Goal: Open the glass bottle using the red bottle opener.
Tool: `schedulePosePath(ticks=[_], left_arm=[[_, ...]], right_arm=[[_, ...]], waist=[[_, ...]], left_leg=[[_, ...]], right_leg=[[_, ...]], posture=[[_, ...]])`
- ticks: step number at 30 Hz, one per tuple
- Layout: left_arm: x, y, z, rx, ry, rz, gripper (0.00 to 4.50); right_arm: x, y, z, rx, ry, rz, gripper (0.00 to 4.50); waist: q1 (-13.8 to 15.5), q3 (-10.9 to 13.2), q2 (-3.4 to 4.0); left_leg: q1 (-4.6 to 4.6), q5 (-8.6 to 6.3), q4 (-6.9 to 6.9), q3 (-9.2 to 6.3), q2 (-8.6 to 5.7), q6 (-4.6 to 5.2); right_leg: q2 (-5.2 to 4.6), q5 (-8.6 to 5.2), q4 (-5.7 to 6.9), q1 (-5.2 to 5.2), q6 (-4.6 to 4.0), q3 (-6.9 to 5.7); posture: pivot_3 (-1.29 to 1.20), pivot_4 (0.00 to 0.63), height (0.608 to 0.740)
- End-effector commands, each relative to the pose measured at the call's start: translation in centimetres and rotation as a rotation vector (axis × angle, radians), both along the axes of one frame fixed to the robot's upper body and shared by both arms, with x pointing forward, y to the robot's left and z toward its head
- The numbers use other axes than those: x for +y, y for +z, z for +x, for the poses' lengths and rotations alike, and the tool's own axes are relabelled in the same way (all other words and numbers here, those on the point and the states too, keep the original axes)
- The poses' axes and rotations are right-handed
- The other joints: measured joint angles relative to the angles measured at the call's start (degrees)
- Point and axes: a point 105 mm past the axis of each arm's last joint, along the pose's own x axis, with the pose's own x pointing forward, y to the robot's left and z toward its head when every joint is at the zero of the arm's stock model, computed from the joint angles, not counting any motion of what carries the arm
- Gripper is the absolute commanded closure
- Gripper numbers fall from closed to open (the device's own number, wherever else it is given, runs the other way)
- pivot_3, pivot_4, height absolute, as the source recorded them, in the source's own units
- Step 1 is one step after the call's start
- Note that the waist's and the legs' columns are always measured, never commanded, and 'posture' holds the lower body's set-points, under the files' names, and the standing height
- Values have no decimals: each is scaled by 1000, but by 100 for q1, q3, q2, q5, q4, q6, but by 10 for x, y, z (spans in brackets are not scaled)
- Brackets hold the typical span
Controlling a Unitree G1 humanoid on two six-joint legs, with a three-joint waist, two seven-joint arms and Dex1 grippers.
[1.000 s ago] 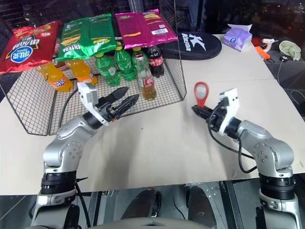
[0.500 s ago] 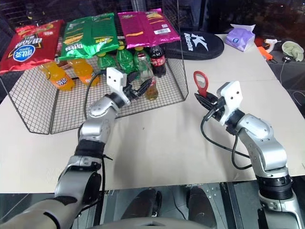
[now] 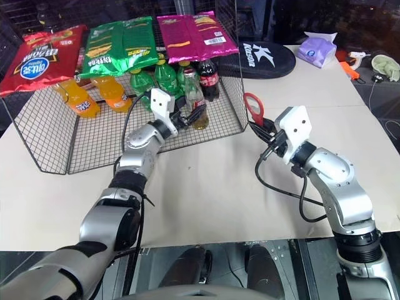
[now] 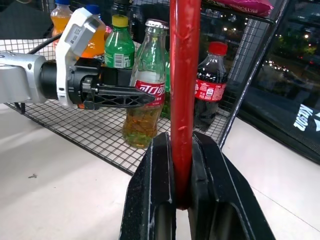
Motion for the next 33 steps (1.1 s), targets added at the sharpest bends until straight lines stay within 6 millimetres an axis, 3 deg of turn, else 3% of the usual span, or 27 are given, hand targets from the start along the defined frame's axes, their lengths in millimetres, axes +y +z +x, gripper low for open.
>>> schedulePosePath(ticks=[1,13,16,23,28,33], left_arm=[[-5,22,3,-73,-13,-22,1189],[-7,26,8,-63,-23,-33,1189],[-5,26,9,-64,-15,-36,1923],[-7,26,4,-75,-46,-34,1967],[-11,41,-14,-129,-143,-26,1967],[-7,44,-56,-104,-290,15,1967]], right_arm=[[4,12,-8,-52,12,4,4500],[4,4,-9,-33,4,7,4500],[4,3,-8,-31,2,7,4500],[3,1,-8,-29,5,2,4500],[3,0,-7,-30,6,0,4500],[2,0,-7,-33,3,0,4500]], waist=[[-3,0,0],[-12,0,0],[-10,0,0],[-12,0,0],[-21,0,0],[-108,0,1]], left_leg=[[-1,0,0,-1,-1,0],[-2,0,3,-3,-3,0],[-2,0,5,-3,-3,0],[-2,0,6,-3,-3,0],[-4,0,7,-4,-2,0],[-7,0,5,-5,4,0]], right_leg=[[0,0,0,0,0,-1],[1,0,3,0,0,-3],[1,0,4,0,0,-3],[1,0,5,0,0,-4],[1,0,5,-1,0,-3],[1,0,5,-5,0,0]], posture=[[0,150,740],[0,150,740],[0,150,740],[0,150,740],[0,150,740],[0,150,740]])
